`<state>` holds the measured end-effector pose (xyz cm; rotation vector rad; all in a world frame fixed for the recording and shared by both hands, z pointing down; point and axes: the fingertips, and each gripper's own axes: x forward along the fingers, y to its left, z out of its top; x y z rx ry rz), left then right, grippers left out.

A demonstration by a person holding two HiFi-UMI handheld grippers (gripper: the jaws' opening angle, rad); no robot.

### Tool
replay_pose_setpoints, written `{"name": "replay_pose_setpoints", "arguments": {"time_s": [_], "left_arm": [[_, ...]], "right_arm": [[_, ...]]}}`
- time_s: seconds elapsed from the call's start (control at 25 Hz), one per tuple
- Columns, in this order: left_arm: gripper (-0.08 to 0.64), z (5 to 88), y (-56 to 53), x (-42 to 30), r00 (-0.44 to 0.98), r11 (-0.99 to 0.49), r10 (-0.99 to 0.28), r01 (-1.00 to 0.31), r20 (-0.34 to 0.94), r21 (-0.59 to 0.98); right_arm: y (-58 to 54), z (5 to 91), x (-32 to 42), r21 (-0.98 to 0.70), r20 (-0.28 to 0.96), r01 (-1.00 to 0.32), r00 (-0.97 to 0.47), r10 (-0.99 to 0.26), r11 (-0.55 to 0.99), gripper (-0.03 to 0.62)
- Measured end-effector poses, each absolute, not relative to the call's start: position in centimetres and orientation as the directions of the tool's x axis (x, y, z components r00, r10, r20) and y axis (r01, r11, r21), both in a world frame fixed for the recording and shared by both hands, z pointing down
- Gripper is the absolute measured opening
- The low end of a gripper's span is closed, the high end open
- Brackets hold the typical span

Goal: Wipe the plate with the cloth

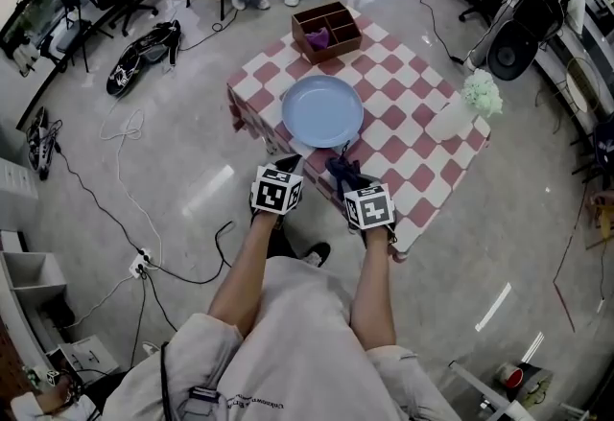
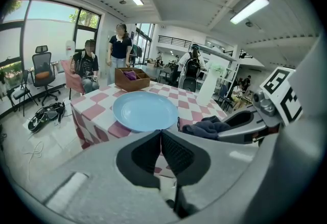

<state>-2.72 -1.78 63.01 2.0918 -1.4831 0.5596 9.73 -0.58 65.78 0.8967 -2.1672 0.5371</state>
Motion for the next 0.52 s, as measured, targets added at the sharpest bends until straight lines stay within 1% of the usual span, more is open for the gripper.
{"name": "replay_pose_setpoints", "arguments": {"time_s": [0.52], "left_arm": [[0.011,63.9,-1.7,-3.9,0.314,-0.261,-0.725,-0.949,0.613,0.178]], "right_arm": [[-1.0,66.5,8.6,-0.081,0.764,-0.729,-0.484,-0.427,0.68,0.075]]}}
